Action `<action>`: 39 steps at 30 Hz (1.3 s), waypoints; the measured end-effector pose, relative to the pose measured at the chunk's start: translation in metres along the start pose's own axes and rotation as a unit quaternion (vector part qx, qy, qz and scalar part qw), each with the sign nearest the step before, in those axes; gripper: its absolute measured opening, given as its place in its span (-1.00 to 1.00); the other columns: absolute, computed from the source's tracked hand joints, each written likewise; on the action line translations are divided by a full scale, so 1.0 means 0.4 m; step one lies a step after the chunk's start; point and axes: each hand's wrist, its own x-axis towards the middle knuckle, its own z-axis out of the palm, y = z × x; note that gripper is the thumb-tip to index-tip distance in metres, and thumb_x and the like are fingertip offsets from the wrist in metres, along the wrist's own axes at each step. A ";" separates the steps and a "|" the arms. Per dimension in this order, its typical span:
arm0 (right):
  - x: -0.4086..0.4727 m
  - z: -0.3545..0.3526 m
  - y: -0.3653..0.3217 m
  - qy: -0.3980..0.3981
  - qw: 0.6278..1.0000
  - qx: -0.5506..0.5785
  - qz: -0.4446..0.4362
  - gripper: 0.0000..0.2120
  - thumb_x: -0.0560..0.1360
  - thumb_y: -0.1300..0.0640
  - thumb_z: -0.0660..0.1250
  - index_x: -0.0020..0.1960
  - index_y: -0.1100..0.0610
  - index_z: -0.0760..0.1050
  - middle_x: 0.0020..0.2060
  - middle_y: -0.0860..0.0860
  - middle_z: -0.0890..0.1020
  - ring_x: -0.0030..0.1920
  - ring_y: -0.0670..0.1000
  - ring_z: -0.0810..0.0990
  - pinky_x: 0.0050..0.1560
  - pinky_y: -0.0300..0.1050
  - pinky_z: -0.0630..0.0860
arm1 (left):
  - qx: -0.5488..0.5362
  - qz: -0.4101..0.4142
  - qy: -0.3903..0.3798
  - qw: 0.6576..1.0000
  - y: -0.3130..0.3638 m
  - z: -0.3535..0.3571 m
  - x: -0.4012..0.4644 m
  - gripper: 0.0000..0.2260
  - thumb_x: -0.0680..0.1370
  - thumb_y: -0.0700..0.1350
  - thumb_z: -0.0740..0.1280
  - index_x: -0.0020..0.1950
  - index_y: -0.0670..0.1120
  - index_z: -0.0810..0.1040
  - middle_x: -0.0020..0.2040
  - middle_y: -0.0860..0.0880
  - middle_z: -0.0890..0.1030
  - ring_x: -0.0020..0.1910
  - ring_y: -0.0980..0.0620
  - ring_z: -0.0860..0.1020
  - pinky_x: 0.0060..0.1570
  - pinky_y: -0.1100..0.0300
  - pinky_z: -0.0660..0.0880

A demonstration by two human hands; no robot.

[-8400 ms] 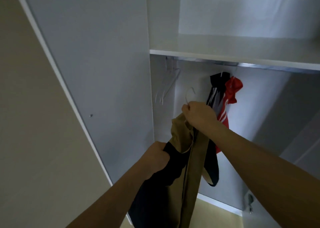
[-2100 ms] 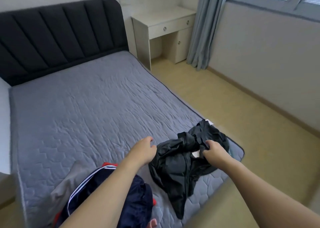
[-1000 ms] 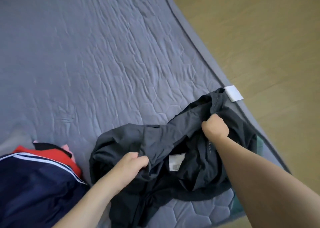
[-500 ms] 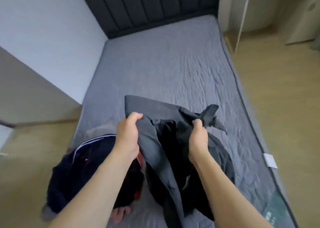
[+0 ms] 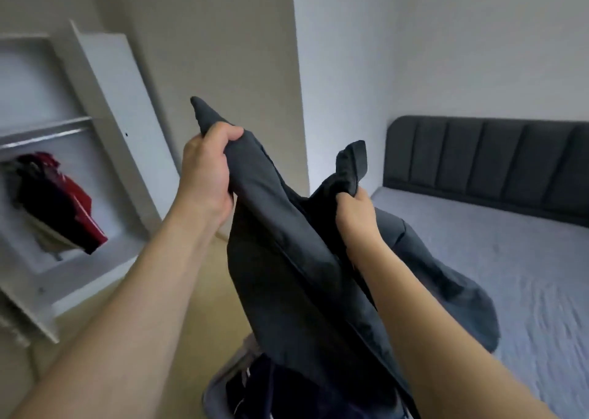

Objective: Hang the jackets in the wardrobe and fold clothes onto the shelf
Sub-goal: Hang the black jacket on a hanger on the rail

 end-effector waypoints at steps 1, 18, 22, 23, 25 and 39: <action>0.003 0.086 -0.041 -0.018 1.000 0.009 -0.012 -0.82 0.44 0.14 0.13 0.01 0.07 0.42 -0.09 0.06 0.58 -0.11 0.06 0.56 -0.14 -0.05 0.53 | -0.005 0.010 -0.002 1.000 0.040 -0.060 0.036 -0.72 0.29 -0.04 0.42 -0.10 -0.17 0.54 -0.19 -0.12 0.62 -0.14 -0.08 0.63 -0.07 0.01 0.57; 0.369 1.272 -0.071 -0.098 0.977 -0.150 -0.116 -0.48 0.57 -0.24 0.09 -0.35 0.13 0.37 -0.38 0.07 0.50 -0.41 0.08 0.47 -0.41 -0.13 0.30 | 0.194 0.033 0.195 0.961 0.104 -0.930 0.622 -0.85 0.36 -0.02 0.41 -0.39 -0.01 0.63 -0.36 -0.04 0.65 -0.32 0.02 0.66 -0.40 0.21 0.52; 0.445 1.558 -0.096 -0.179 0.981 -0.068 0.027 -0.52 0.57 -0.25 0.11 -0.09 0.19 0.41 -0.35 0.04 0.49 -0.38 0.04 0.46 -0.44 -0.14 0.28 | 0.246 0.020 0.254 0.935 0.109 -1.121 0.744 -0.71 0.36 -0.04 0.39 -0.16 -0.28 0.60 -0.26 -0.20 0.65 -0.27 -0.11 0.65 -0.32 0.14 0.54; 0.459 1.638 -0.104 -0.200 0.977 -0.056 0.056 -0.56 0.58 -0.25 0.12 -0.04 0.16 0.37 -0.34 0.01 0.46 -0.37 0.00 0.43 -0.45 -0.12 0.27 | 0.252 0.023 0.268 0.930 0.115 -1.179 0.784 -0.73 0.36 -0.04 0.38 -0.18 -0.27 0.61 -0.28 -0.17 0.67 -0.29 -0.09 0.66 -0.37 0.18 0.53; 0.480 1.795 -0.114 -0.238 0.966 -0.029 0.092 -0.61 0.57 -0.26 0.14 0.01 0.09 0.33 -0.34 -0.03 0.43 -0.35 -0.04 0.40 -0.43 -0.16 0.28 | 0.272 0.025 0.288 0.918 0.117 -1.297 0.862 -0.84 0.40 -0.08 0.39 -0.30 -0.15 0.64 -0.33 -0.12 0.67 -0.35 -0.03 0.66 -0.46 0.25 0.49; 0.745 2.755 -0.078 -0.335 0.939 0.034 0.066 -0.54 0.56 -0.31 0.12 0.08 0.08 0.43 -0.26 -0.04 0.49 -0.26 -0.04 0.47 -0.38 -0.20 0.34 | 0.520 -0.089 0.244 0.814 -0.098 -2.055 1.628 -0.63 0.49 0.07 0.39 0.13 -0.18 0.61 0.21 -0.06 0.46 0.26 -0.08 0.41 0.28 -0.05 0.43</action>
